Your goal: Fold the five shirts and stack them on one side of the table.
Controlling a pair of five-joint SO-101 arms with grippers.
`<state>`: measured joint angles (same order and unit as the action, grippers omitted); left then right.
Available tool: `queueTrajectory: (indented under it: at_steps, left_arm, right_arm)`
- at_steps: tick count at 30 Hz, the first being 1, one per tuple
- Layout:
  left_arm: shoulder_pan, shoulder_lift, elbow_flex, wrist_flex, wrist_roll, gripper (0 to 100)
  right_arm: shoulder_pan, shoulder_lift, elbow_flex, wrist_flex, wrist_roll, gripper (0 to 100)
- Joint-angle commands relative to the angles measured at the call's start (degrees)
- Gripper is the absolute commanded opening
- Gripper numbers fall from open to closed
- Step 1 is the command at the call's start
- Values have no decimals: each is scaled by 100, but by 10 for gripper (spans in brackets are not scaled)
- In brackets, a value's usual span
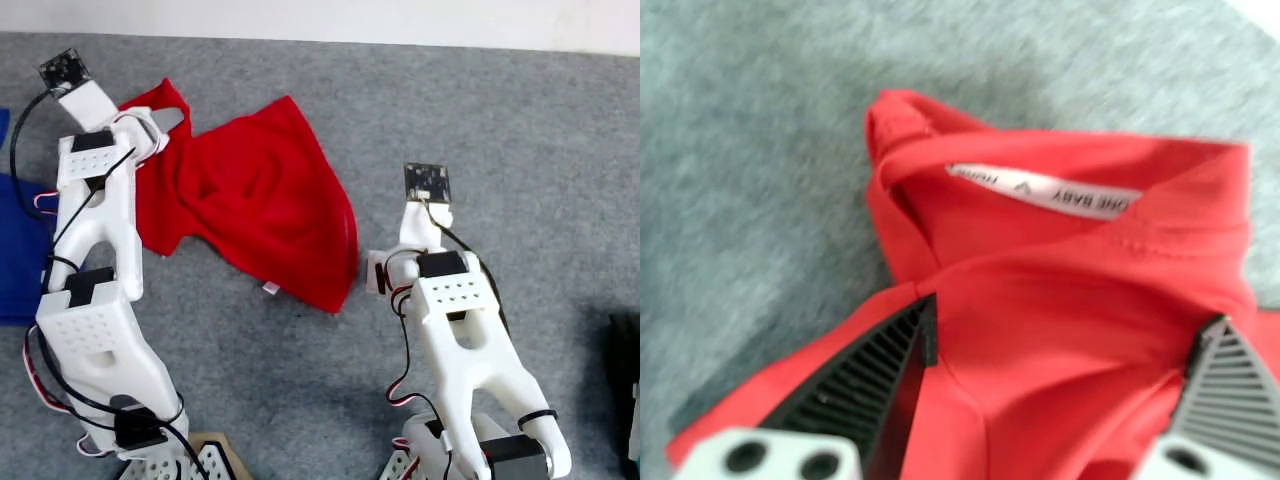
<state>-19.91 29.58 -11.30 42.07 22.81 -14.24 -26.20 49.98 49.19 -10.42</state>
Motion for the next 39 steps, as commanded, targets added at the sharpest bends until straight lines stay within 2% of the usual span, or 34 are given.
queueTrajectory:
  at_steps: [1,6,10,14,22,29,31,35,39]
  left_arm:
    - [-189,-119,-391,703,-44,392]
    - [-760,-629,-760,1899,-35,392]
    - [-998,-1095,-734,2505,-44,391]
    - [-1182,-1341,-576,2892,-651,390]
    - [-1455,-1385,40,3024,-818,389]
    - [-1525,-1376,936,2356,-809,389]
    - [-1402,-1341,1042,2215,-809,354]
    - [-1235,-927,866,1925,-809,213]
    - [-1218,-409,453,1916,-809,255]
  right_arm:
    - [57,-136,-48,-75,79,131]
    - [57,-136,-48,-75,79,131]
    - [57,-136,-48,-75,79,131]
    - [57,-136,-48,-75,79,131]
    - [57,-136,-48,-75,79,131]
    - [57,-136,-48,-75,79,131]
    - [57,-136,-48,-75,79,131]
    - [57,-136,-48,-75,79,131]
    - [57,-136,-48,-75,79,131]
